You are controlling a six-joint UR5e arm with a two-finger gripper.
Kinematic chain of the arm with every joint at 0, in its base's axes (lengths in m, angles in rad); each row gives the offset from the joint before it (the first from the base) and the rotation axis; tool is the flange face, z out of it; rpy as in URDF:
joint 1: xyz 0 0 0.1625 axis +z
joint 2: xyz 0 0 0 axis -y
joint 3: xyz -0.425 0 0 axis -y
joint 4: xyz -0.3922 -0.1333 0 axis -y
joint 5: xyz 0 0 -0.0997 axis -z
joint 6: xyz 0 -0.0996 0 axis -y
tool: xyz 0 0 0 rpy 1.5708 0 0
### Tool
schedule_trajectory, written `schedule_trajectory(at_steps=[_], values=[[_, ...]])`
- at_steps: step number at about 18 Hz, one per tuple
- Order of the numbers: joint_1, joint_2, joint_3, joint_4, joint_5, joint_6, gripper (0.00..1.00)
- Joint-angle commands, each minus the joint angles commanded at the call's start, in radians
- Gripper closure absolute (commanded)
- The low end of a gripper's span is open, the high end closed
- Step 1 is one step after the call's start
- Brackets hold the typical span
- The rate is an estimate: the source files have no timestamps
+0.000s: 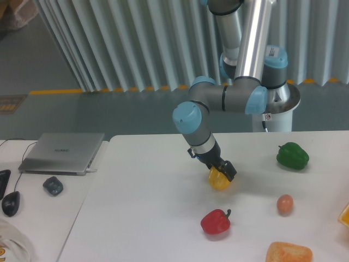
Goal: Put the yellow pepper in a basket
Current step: 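Close the gripper on the yellow pepper, then lift the yellow pepper and carry it toward the green pepper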
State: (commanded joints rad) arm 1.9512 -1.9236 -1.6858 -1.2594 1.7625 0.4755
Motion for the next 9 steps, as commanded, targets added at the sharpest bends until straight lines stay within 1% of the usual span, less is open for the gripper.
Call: schedule_trajectory(at_steps=[2, 3, 4, 9], values=[[0.0, 0.0, 0.002, 0.0, 0.0, 0.0, 0.37], [0.0, 0.0, 0.002, 0.0, 0.0, 0.0, 0.41], [0.0, 0.0, 0.003, 0.0, 0.0, -0.002, 0.56], [0.005, 0.006, 0.009, -0.008, 0.0, 0.002, 0.57]])
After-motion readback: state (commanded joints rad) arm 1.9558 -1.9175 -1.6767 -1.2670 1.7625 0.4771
